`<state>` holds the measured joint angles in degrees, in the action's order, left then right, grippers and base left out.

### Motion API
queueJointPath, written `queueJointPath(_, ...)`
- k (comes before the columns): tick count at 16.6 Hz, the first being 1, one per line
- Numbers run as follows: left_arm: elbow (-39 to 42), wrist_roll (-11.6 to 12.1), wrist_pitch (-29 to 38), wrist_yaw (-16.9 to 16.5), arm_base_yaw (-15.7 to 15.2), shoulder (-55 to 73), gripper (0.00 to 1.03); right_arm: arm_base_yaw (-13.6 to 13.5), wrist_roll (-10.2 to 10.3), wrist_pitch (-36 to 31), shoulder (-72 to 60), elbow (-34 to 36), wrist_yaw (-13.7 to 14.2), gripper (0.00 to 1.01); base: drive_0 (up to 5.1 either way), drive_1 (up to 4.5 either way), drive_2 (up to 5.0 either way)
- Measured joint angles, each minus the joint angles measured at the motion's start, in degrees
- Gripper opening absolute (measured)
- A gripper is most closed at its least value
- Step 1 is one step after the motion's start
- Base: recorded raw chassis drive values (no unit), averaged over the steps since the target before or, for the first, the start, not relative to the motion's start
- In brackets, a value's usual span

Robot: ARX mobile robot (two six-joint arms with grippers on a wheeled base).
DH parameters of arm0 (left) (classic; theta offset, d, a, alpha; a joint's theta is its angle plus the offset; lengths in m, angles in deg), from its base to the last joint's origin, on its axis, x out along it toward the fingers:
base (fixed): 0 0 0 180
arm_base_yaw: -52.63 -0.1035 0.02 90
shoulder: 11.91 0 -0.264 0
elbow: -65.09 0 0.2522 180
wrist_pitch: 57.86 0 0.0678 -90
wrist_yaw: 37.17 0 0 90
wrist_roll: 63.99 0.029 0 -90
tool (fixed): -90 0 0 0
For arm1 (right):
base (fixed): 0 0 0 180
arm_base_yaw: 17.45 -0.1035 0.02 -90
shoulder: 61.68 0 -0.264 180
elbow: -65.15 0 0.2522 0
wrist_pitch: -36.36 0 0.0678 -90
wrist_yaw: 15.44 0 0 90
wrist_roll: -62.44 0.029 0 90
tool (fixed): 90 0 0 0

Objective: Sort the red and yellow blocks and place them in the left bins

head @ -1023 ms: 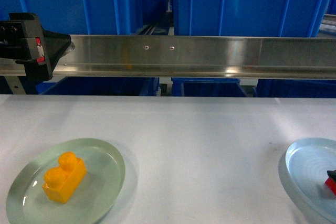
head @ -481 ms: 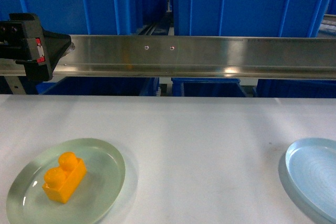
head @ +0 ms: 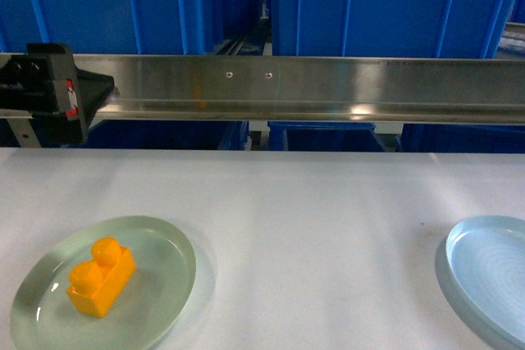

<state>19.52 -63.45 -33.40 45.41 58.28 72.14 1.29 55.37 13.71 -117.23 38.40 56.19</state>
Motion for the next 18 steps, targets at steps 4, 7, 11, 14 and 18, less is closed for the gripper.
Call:
queueJointPath(4,-2.1,1.5,-5.8,2.6,2.2,2.4,0.98,0.0,0.0,0.0,0.0,0.0,0.0,0.29,0.0,0.0,0.0)
queueJointPath(7,-3.3,3.1,-8.6,4.9,3.3,3.3,0.98,0.0,0.0,0.0,0.0,0.0,0.0,0.29,0.0,0.0,0.0)
queueJointPath(11,-1.9,3.6,-10.4,6.3,4.4,7.5,0.98,0.0,0.0,0.0,0.0,0.0,0.0,0.29,0.0,0.0,0.0)
queueJointPath(14,-1.6,3.7,-10.5,8.3,4.5,9.6,0.98,0.0,0.0,0.0,0.0,0.0,0.1,0.29,0.0,0.0,0.0)
queueJointPath(18,-0.1,3.3,-7.6,8.8,5.4,14.4,0.98,0.0,0.0,0.0,0.0,0.0,0.1,0.29,0.0,0.0,0.0)
